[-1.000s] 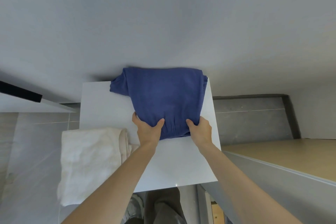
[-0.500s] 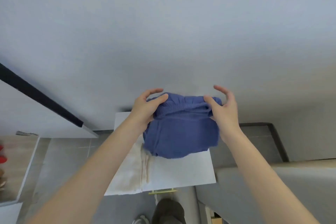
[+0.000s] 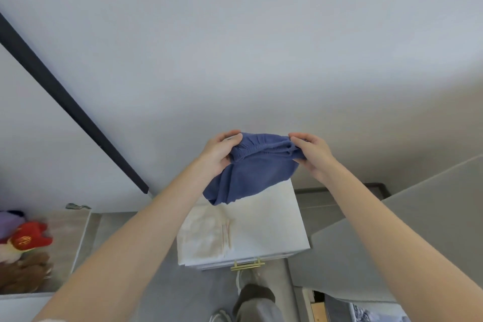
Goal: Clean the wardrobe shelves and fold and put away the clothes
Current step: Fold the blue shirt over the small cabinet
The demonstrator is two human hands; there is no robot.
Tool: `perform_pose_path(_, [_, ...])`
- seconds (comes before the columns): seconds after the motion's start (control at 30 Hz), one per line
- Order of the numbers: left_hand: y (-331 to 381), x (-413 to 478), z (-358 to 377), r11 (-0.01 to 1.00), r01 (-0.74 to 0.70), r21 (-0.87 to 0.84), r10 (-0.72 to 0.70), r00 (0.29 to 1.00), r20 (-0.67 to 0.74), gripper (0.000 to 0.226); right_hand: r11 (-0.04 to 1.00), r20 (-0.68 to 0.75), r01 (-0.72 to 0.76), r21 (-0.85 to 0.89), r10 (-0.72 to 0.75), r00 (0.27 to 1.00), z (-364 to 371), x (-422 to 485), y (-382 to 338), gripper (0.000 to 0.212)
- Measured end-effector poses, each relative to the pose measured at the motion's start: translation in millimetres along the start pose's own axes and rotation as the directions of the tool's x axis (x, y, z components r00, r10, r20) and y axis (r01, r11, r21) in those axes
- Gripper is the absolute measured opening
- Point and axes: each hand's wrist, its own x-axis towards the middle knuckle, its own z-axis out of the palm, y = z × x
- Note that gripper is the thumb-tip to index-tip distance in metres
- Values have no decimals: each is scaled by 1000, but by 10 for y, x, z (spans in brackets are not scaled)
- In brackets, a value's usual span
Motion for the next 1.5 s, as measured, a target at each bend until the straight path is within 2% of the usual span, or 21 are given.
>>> perform_pose_path(0.13, [127, 297, 102, 999, -29, 36, 29, 999, -14, 31, 999, -14, 28, -32, -28, 1000, 51, 317, -95, 13])
perform_pose_path(0.33, [193, 615, 210, 995, -104, 9, 104, 994, -17, 25, 992, -8, 118, -38, -119, 993, -20, 593, -166, 12])
perform_pose_path(0.5, [-216, 558, 93, 982, -142, 124, 141, 990, 20, 18, 987, -47, 116, -108, -121, 991, -156, 444, 240, 17])
perform_pose_path(0.6, [-704, 492, -35, 977, -118, 180, 118, 993, 10, 16, 993, -67, 31, -116, -39, 997, -241, 282, 706, 17])
perform_pose_path(0.73, [-1492, 417, -270, 968, 3, 251, 4, 1000, -25, 19, 976, -97, -138, -166, 123, 988, -321, 88, 1460, 16])
perform_pose_path(0.83, [-2063, 392, -454, 958, 143, 248, -141, 990, -27, 21, 946, -121, -264, -191, 244, 962, -360, -8, 2057, 15])
perform_pose_path(0.93, [-2572, 351, -620, 920, 315, 233, -311, 949, -57, 21, 906, -163, -379, -187, 352, 922, -369, -133, 2567, 15])
perform_pose_path(1.07, [-2992, 223, -774, 863, 452, 225, -439, 892, -111, 21, 833, -158, -533, -150, 512, 844, -404, -324, 2989, 15])
perform_pose_path(1.17, [-3003, 219, -817, 825, 549, 131, -537, 835, -121, 23, 775, -147, -625, -94, 610, 779, -430, -335, 3104, 13])
perform_pose_path(1.27, [-2848, 392, -814, 807, 588, 66, -580, 808, -102, 22, 738, -134, -673, 56, 673, 727, -397, -160, 3044, 13])
perform_pose_path(1.4, [-2550, 754, -665, 812, 582, 37, -579, 812, -69, 9, 713, -137, -669, 211, 699, 702, -347, 229, 2861, 7])
perform_pose_path(1.5, [-2336, 1150, -558, 809, 584, -71, -588, 808, -49, 18, 682, -85, -638, 358, 704, 705, -349, 643, 2792, 9])
